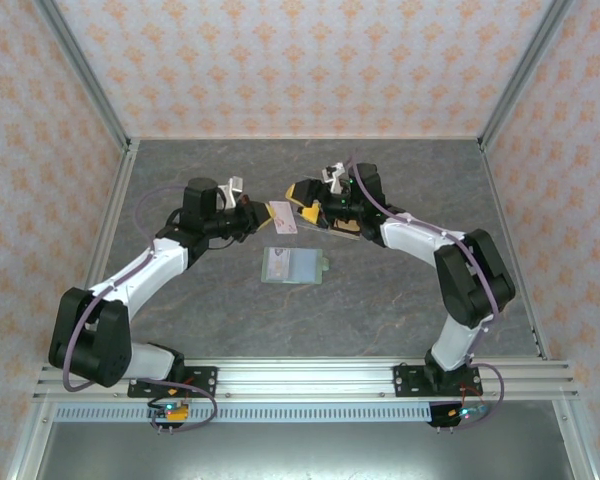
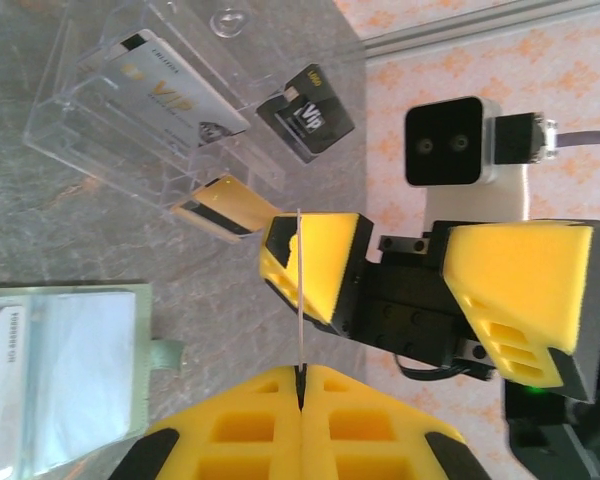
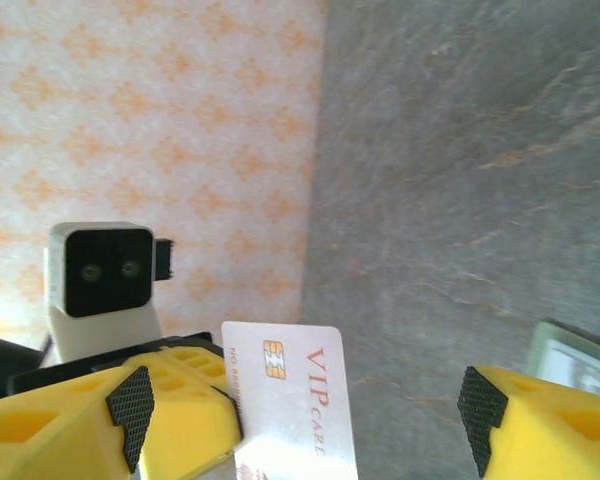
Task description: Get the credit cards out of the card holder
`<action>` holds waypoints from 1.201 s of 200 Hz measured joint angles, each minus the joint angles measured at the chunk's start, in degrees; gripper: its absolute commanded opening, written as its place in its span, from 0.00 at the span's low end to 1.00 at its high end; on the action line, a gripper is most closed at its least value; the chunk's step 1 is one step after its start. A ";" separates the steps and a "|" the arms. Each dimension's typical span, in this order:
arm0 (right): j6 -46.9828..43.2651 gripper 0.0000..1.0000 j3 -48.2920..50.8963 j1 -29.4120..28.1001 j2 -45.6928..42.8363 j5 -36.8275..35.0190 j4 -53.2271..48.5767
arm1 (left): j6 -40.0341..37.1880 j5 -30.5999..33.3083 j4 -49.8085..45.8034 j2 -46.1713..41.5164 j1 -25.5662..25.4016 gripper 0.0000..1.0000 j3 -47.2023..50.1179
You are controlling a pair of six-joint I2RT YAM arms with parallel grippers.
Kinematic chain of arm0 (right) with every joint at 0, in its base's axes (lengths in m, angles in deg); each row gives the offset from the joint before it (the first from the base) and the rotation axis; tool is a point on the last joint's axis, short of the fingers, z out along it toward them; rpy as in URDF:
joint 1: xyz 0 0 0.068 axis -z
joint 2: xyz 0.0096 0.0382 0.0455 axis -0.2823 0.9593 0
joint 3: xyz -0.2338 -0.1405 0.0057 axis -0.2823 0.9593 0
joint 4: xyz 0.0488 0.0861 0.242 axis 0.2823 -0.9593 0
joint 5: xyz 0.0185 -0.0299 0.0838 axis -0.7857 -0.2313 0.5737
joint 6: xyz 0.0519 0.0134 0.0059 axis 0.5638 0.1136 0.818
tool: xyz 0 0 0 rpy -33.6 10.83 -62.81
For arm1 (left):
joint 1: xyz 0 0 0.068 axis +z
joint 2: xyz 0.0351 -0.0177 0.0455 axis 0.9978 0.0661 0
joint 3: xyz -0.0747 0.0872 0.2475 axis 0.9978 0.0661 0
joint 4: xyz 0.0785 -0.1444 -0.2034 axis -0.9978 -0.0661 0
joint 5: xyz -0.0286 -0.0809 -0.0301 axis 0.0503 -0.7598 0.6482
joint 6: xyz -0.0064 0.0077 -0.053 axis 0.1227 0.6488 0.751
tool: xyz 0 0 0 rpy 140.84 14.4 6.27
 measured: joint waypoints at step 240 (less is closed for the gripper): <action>-32.57 0.00 -10.29 -0.35 -3.02 -13.49 -25.97 | -5.90 10.73 -18.67 -2.25 2.86 0.84 -6.21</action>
